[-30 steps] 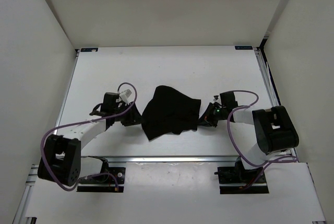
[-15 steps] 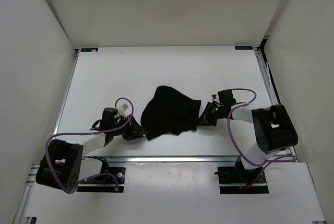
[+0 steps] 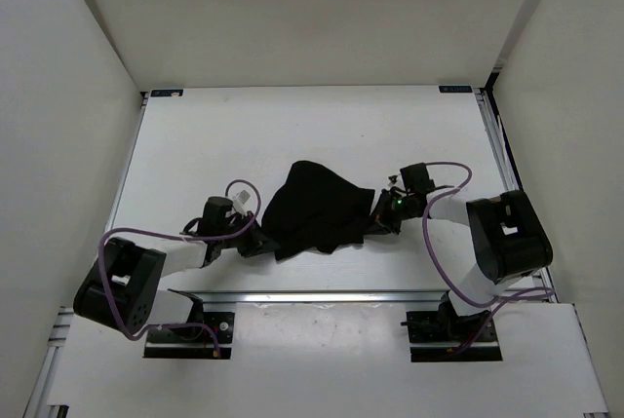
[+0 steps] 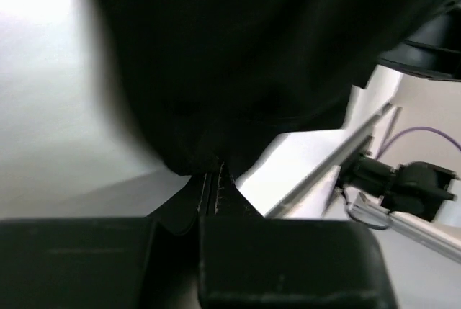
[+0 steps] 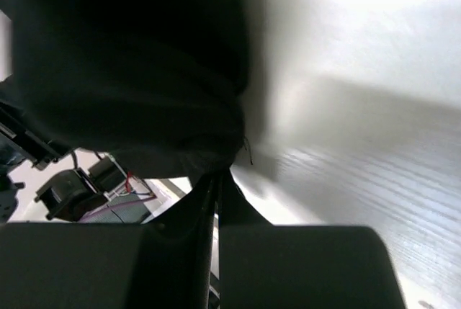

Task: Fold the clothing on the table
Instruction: Flatten the skirt out

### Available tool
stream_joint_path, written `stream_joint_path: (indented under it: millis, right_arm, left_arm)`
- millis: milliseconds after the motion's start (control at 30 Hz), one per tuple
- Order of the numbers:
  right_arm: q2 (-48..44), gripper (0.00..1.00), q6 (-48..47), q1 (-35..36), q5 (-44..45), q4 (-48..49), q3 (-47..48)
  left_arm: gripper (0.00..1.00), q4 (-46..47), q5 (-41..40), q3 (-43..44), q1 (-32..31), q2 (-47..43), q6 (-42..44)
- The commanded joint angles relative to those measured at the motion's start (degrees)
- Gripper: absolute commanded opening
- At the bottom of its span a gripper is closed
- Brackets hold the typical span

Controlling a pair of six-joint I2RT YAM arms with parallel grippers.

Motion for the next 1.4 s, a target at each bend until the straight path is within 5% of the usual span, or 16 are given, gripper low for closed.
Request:
stream_joint_path:
  millis: [0,267,433,800,1367]
  right_arm:
    - [-4.1,0.0,-2.4,-1.2,0.2,-4.0,6.0]
    - [-5.9,0.0,-14.0,-4.8,9.5,-22.9,33.9]
    - [-6.5,0.0,-17.6,-8.8,14.7,-25.5,45.7]
    - [-14.8,0.0,-16.9,-15.3,13.5,-18.2,37.7]
    - [-13.5,0.0,-19.5,-14.9,9.2,-23.6,42.6]
  left_arm:
    - [0.0,-4.5,1.9,9.3,-0.6,-0.3,2.5]
    - [0.0,-21.0,5.6,48.7,1.8,9.0,10.9]
    - [0.0,-17.5,10.0,61.7,9.0,15.6,5.8]
    - [0.0,-8.7,13.2,52.6,14.3,12.9,0.4]
    - [0.0,-15.4,14.8,56.8,10.2,12.2,3.9]
